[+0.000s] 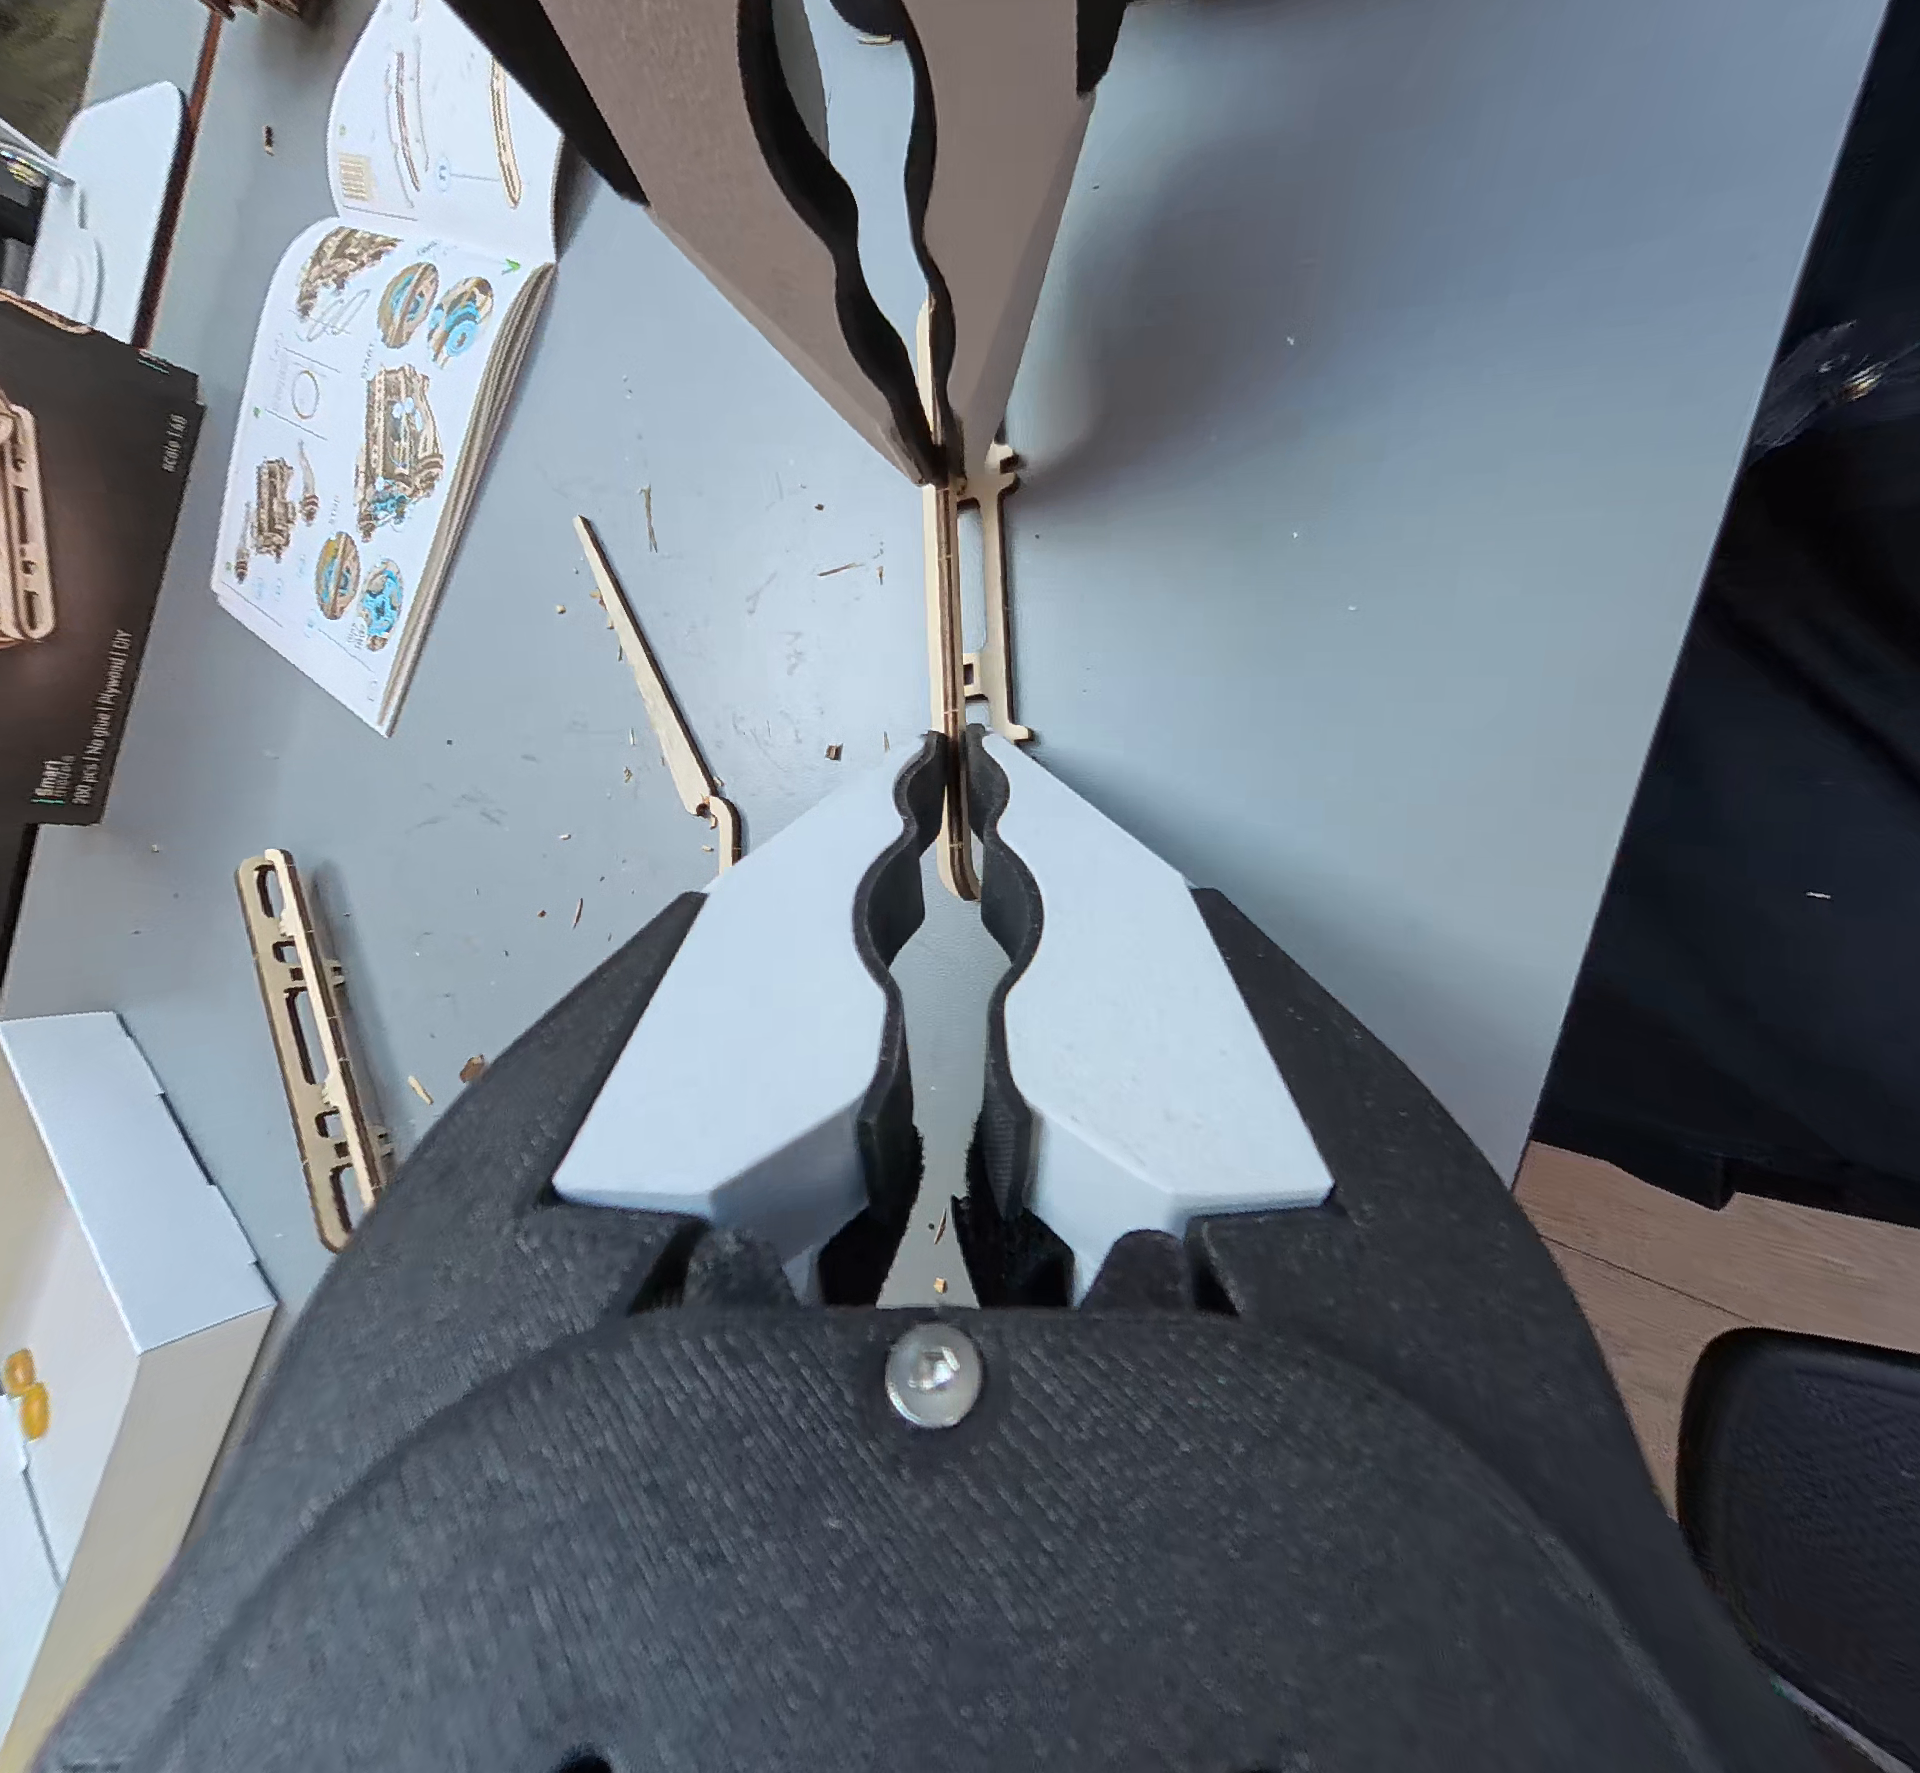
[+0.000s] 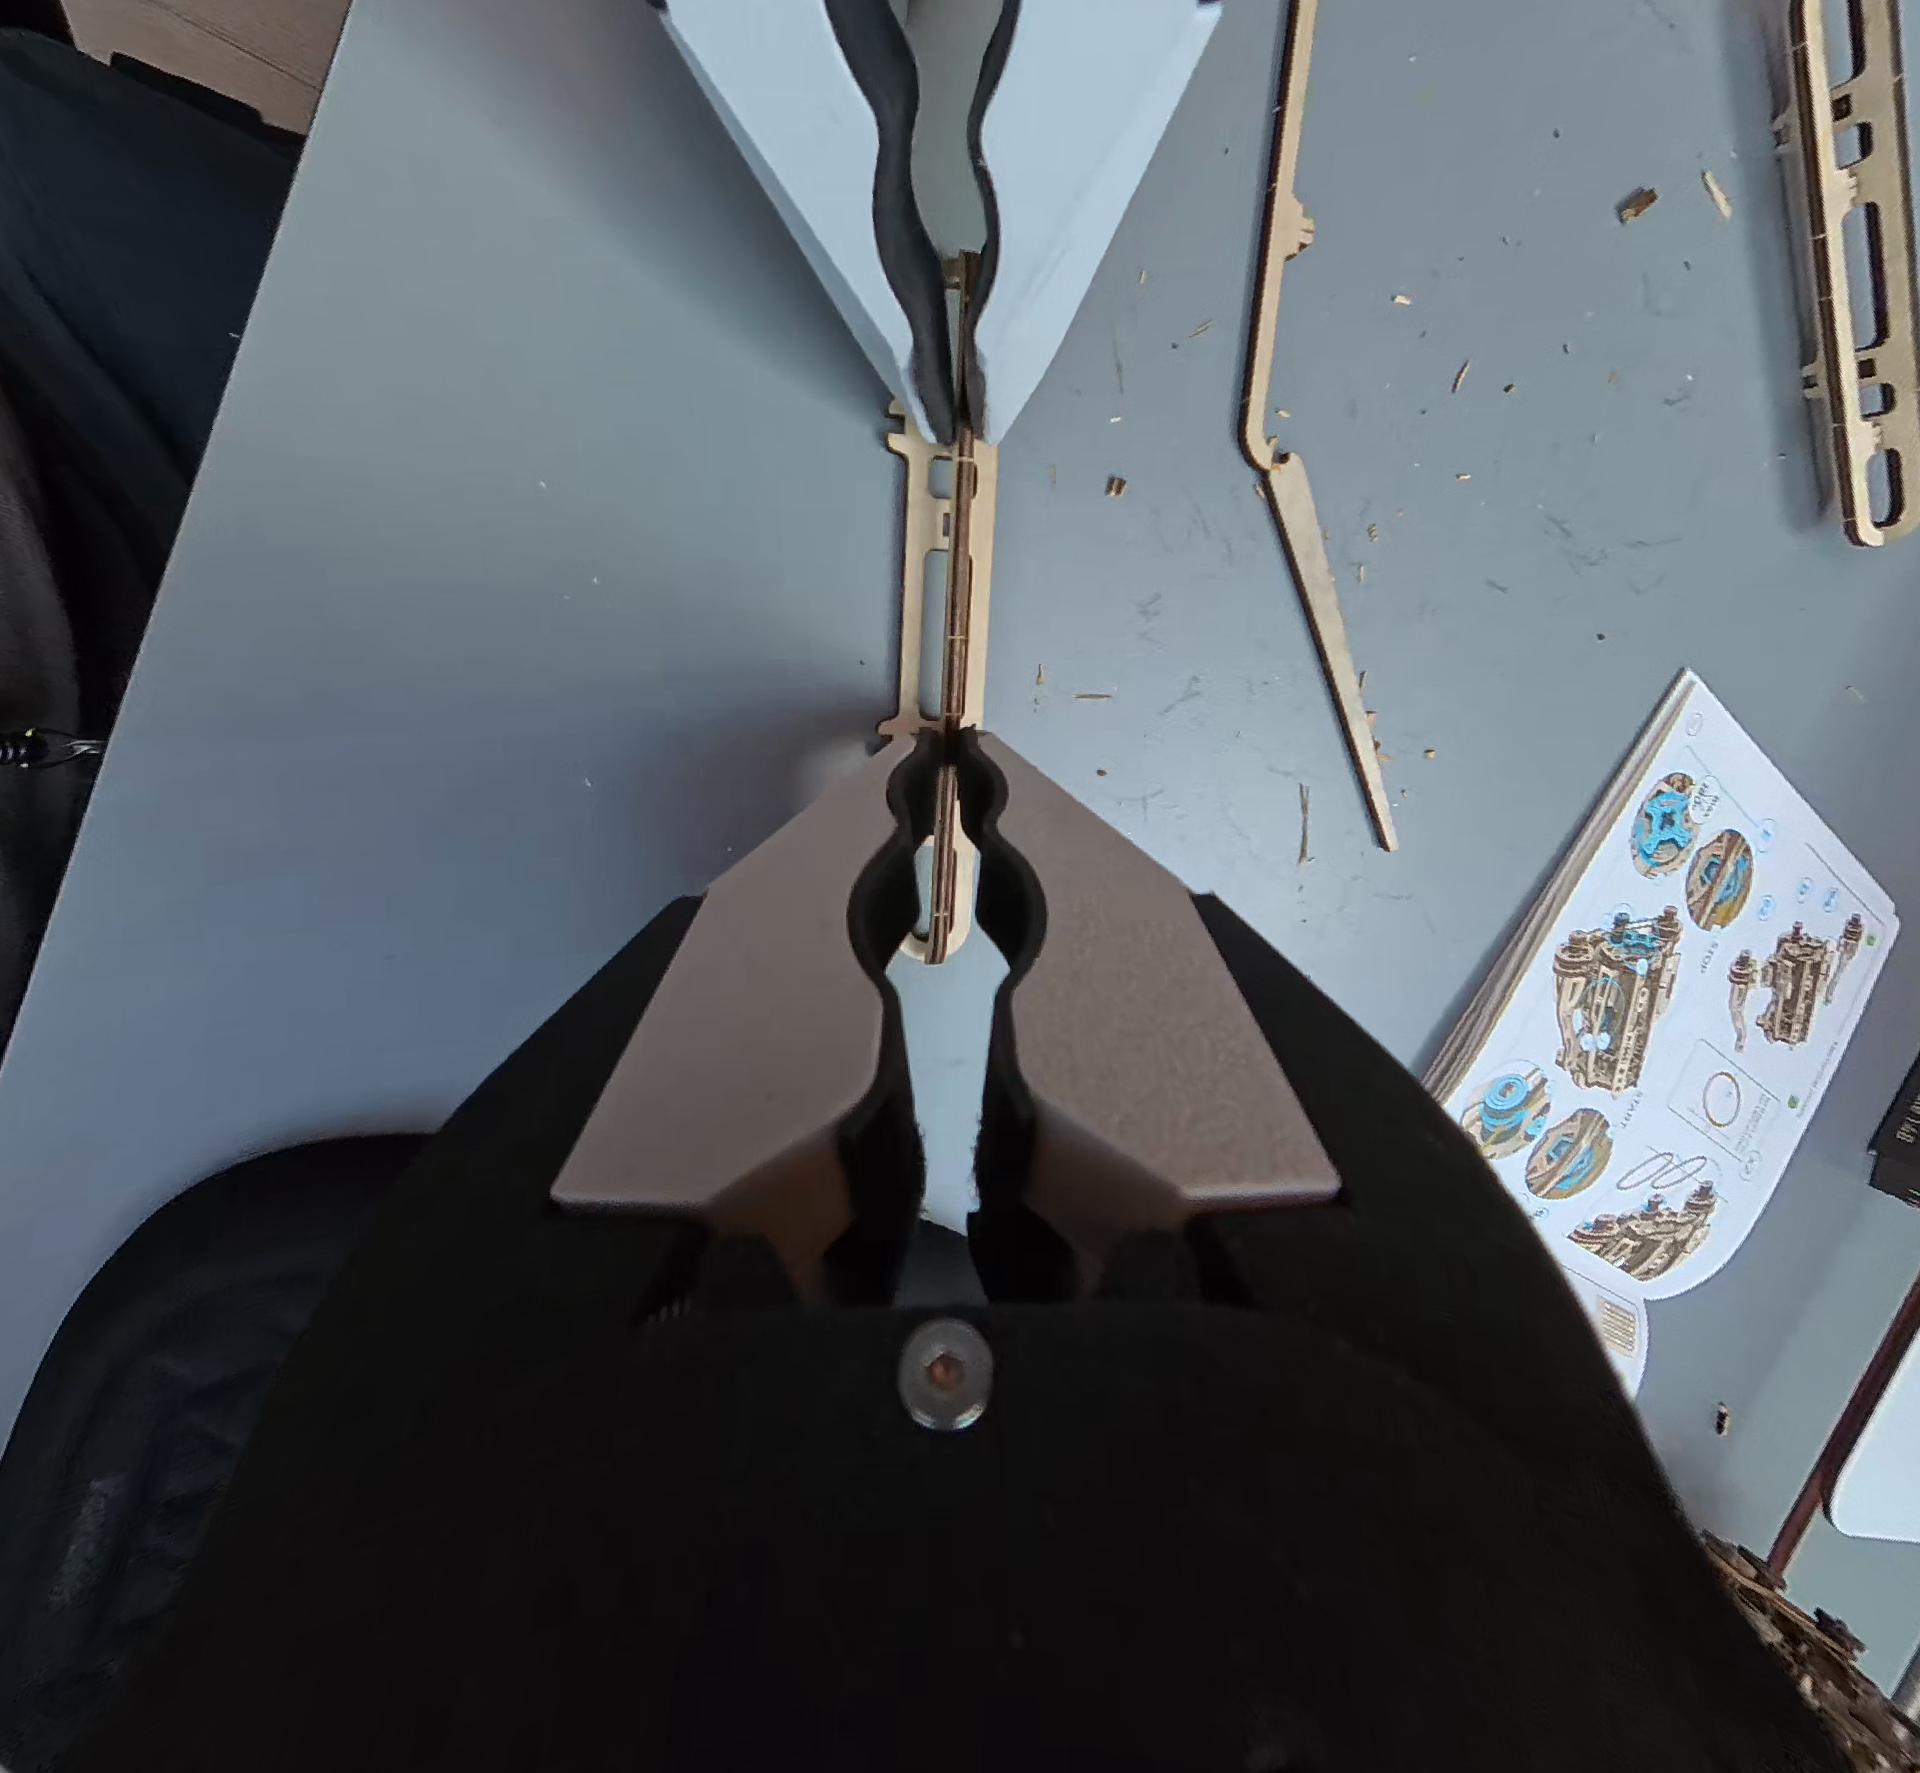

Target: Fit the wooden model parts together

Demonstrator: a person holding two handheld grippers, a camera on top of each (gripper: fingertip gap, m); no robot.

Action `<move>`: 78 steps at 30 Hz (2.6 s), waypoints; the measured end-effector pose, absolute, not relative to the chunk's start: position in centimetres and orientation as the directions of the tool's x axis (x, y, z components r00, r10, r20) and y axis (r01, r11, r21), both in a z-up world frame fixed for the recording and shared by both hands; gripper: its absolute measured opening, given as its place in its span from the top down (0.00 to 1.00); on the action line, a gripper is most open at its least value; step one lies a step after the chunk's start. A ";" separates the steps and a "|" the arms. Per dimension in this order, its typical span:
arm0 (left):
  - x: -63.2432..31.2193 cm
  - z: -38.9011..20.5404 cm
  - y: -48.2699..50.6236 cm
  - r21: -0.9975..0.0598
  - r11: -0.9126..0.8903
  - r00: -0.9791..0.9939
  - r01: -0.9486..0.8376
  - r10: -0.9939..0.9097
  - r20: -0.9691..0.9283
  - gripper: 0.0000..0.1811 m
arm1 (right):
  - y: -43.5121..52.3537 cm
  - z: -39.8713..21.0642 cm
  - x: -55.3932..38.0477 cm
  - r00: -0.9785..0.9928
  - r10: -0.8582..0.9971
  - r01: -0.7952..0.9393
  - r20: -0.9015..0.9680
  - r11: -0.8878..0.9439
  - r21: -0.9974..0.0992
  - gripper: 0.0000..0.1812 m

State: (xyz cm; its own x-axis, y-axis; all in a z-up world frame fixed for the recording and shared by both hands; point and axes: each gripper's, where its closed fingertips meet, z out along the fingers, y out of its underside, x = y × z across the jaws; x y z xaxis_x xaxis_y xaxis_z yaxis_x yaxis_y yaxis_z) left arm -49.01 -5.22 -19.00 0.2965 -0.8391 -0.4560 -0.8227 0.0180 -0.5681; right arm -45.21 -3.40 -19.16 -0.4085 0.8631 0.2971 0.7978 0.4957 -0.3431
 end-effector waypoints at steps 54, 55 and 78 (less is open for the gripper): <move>-49.1 -18.7 -5.4 -0.642 -0.207 0.376 -0.738 -0.916 -0.137 1.00 | -3.5 -19.3 -45.2 -0.442 0.896 0.841 0.051 0.433 -0.324 0.99; -49.1 -18.8 -5.4 -0.643 -0.205 0.376 -0.738 -0.916 -0.140 1.00 | -3.5 -19.3 -45.2 -0.443 0.894 0.839 0.063 0.438 -0.323 0.99; -49.1 -18.9 -5.4 -0.658 -0.178 0.388 -0.731 -0.902 -0.188 1.00 | -3.5 -19.4 -45.1 -0.439 0.894 0.840 0.088 0.443 -0.313 0.99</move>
